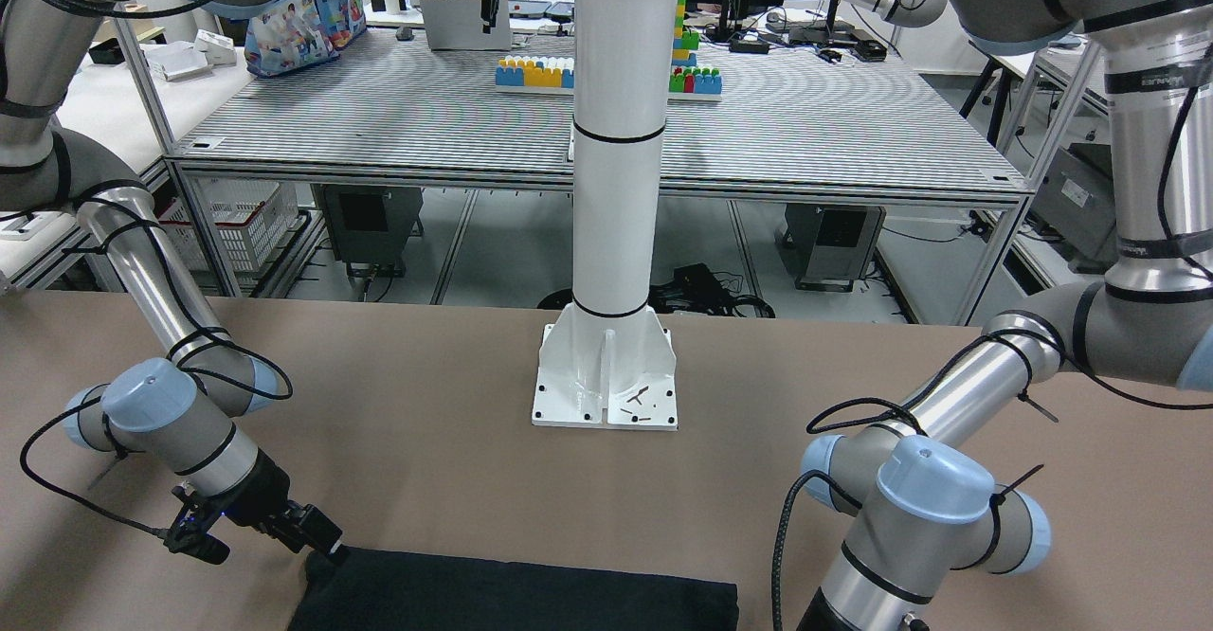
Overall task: Fold clothes
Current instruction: 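Move the right gripper down to the shirt corner nearest the robot and grasp it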
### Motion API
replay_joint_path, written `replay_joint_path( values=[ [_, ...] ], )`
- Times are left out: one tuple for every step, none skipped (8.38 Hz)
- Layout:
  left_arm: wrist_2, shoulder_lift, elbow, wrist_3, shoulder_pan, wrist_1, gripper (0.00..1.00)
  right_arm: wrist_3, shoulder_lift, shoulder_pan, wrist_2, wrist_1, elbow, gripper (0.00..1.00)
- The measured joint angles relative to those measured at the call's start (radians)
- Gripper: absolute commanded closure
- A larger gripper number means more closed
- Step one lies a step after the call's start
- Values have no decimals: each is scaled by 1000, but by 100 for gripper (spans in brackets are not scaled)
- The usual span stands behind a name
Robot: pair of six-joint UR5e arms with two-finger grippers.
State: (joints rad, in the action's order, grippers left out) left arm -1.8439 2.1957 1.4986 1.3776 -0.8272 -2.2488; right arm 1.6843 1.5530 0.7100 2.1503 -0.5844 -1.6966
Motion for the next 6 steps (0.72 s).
replay_joint_path(
  values=[
    [4, 0, 0, 0, 1, 0, 0, 0, 3, -16, -19, 0, 6, 6],
    [7, 0, -1, 1, 3, 0, 0, -1, 2, -23, -30, 0, 19, 6],
    [8, 0, -1, 2, 5, 0, 0, -5, -2, -26, -36, 0, 36, 7],
    [9, 0, -1, 2, 6, 0, 0, -9, -5, -27, -38, 1, 51, 36],
    [9, 1, -1, 3, 6, 0, 0, -10, -7, -28, -39, 1, 60, 85],
    [10, 2, -1, 2, 6, 0, 0, -9, -8, -28, -39, 1, 63, 100]
  ],
)
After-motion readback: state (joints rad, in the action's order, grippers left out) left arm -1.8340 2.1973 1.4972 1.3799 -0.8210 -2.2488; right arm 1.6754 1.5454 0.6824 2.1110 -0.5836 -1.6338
